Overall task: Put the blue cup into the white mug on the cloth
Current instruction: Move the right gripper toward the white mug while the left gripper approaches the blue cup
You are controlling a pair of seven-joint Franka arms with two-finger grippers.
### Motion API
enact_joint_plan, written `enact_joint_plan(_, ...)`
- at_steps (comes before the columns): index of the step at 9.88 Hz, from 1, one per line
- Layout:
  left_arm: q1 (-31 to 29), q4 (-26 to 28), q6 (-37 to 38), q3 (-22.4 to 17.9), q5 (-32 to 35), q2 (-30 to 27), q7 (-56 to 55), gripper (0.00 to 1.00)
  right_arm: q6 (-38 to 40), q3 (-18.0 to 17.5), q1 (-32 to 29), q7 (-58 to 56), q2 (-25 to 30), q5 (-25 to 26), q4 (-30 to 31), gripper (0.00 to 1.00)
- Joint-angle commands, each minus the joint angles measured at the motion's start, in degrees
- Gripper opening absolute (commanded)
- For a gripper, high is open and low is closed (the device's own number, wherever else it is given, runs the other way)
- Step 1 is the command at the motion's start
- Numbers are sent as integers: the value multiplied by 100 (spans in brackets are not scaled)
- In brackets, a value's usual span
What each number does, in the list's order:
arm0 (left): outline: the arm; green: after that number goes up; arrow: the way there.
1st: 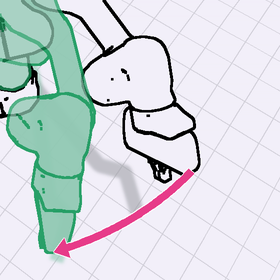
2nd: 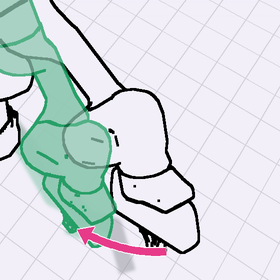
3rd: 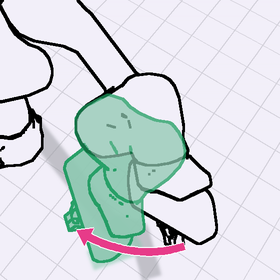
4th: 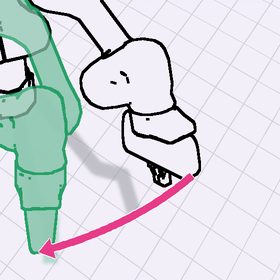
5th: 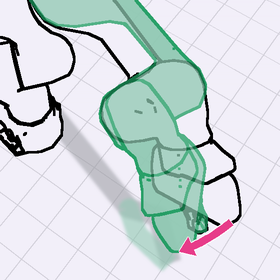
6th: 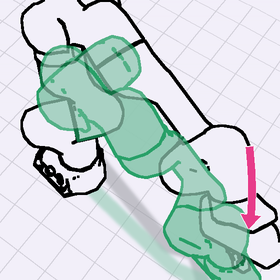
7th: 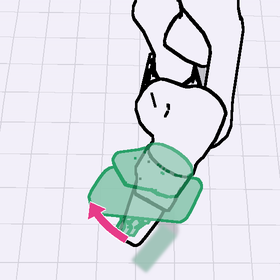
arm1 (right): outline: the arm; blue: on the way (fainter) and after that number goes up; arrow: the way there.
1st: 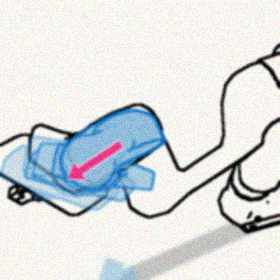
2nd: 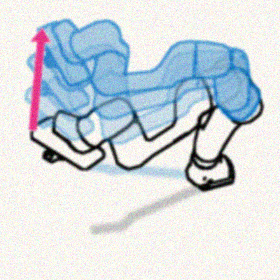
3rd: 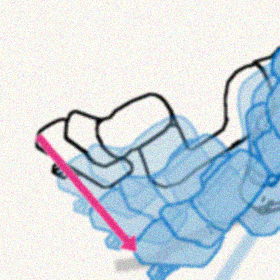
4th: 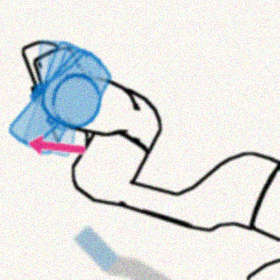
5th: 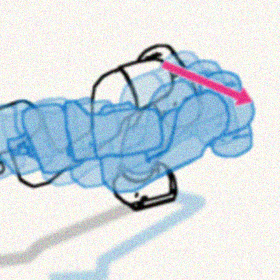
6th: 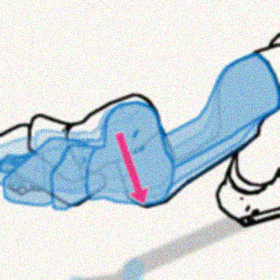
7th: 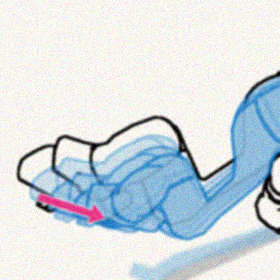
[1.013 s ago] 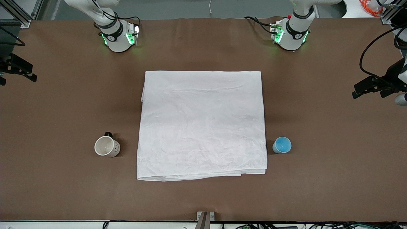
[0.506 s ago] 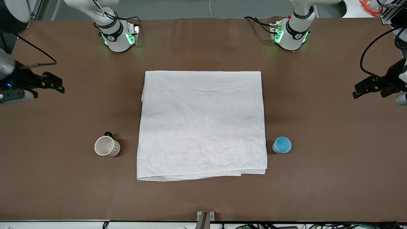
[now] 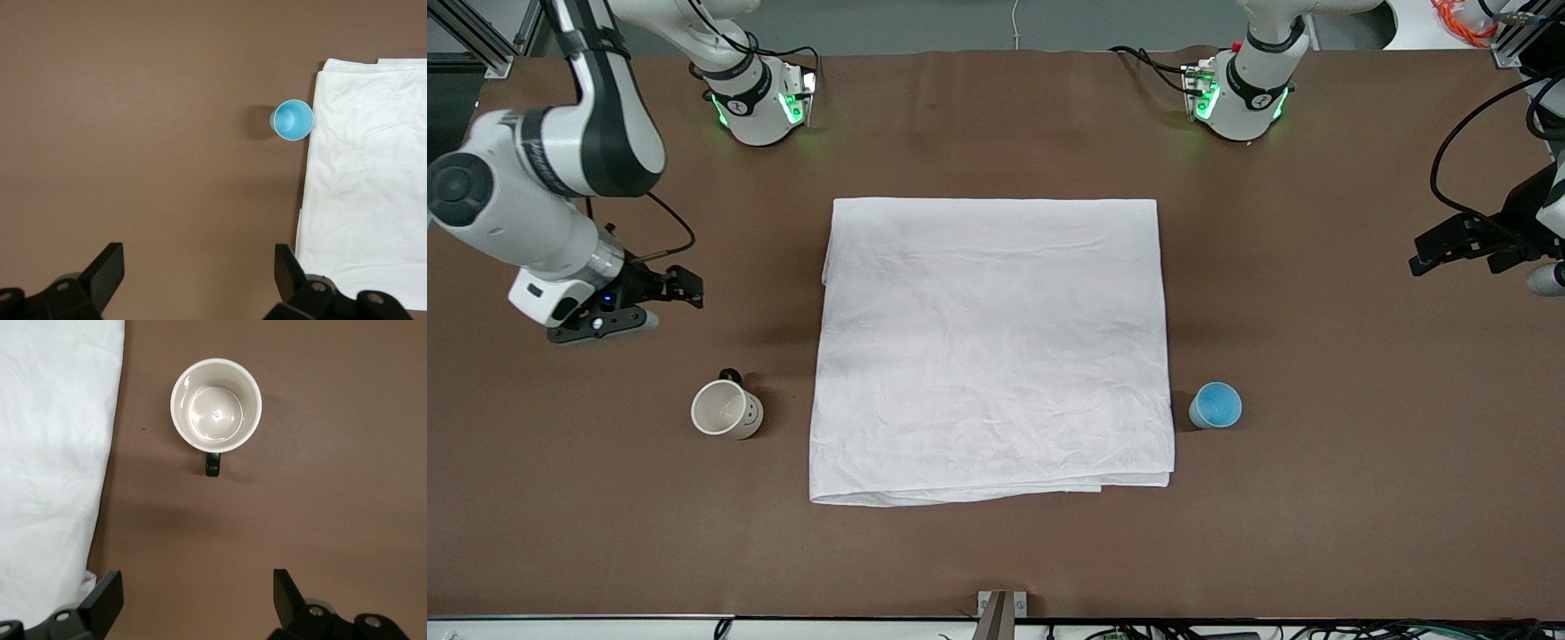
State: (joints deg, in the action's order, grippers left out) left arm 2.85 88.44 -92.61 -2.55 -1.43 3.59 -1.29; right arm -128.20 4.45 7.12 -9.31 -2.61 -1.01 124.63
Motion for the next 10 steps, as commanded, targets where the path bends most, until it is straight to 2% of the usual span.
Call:
enact_joint_plan(1, -73, -160, 103, 35, 11, 20, 59, 99, -721, 21, 296, 428, -271, 13, 501, 99)
enact_joint_plan(2, -74, -186, 103, 35, 11, -7, 42, 99, -1333, 21, 420, 508, -562, 13, 596, 99)
enact_joint_plan(4, 6, -152, 103, 35, 46, 185, 58, 99, -2039, 21, 640, 920, -1055, 13, 632, 99)
enact_joint_plan(6, 49, -204, -20, 88, -163, 711, 85, 99, -2828, 30, 589, 940, -1503, 13, 624, 99)
enact_joint_plan(7, 197, -309, -151, 184, -174, 1044, 77, 99, -3068, 30, 562, 931, -1688, 13, 606, 99)
enact_joint_plan(10, 672, -861, -494, 202, -165, 2081, 68, 99, -3105, 47, 423, 896, -1873, 22, 397, 99)
